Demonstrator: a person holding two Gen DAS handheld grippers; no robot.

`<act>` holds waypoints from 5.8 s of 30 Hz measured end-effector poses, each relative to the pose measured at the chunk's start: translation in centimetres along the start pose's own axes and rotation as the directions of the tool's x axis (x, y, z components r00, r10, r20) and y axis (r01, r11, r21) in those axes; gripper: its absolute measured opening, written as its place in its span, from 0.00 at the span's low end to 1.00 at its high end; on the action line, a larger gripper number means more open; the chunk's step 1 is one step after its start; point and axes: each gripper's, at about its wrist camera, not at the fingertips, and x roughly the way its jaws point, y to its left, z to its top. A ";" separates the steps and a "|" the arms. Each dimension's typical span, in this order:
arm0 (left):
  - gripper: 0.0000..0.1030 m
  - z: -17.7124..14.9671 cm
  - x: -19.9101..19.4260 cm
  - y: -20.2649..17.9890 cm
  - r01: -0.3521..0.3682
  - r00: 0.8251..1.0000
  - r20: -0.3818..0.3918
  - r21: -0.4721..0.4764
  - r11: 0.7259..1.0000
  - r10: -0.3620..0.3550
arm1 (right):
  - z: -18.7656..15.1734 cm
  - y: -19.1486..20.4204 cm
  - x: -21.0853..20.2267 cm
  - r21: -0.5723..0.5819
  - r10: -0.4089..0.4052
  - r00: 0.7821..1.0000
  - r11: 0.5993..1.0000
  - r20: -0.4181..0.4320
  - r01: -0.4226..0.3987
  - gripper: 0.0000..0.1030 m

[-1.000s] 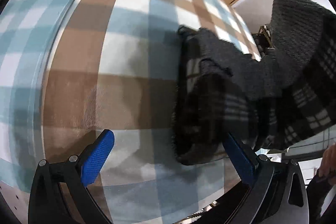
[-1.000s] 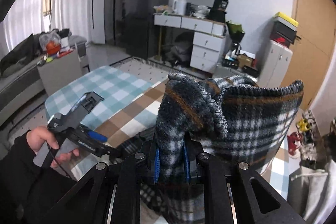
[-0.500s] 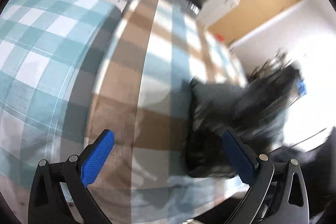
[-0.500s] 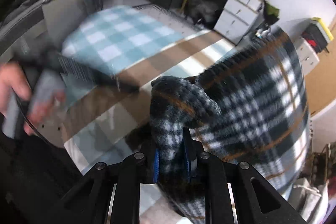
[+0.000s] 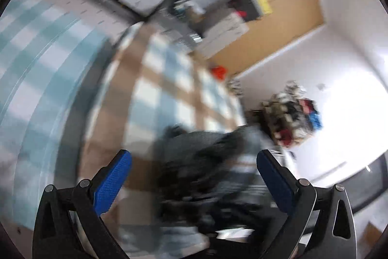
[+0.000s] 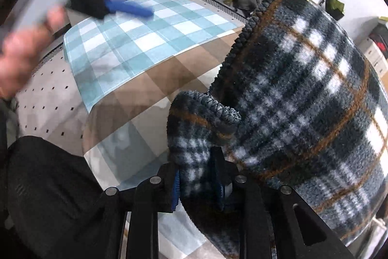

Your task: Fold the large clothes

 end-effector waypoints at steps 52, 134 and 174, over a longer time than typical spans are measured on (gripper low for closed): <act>0.99 1.6 17.6 -9.5 -0.408 0.715 -0.304 0.550 0.728 0.630 | -2.3 -16.0 -4.4 0.381 0.093 0.985 0.924 -0.146 -0.031 1.00; 0.99 -10.1 7.3 -5.3 -0.647 0.757 0.367 0.307 0.698 0.541 | 5.0 -16.2 -6.9 0.382 0.029 0.992 0.921 0.124 -0.075 0.98; 0.99 -9.0 6.2 -4.9 -0.638 0.759 0.357 0.239 0.732 0.545 | -2.3 -18.7 -8.3 0.517 0.343 0.904 0.741 0.256 -0.428 1.00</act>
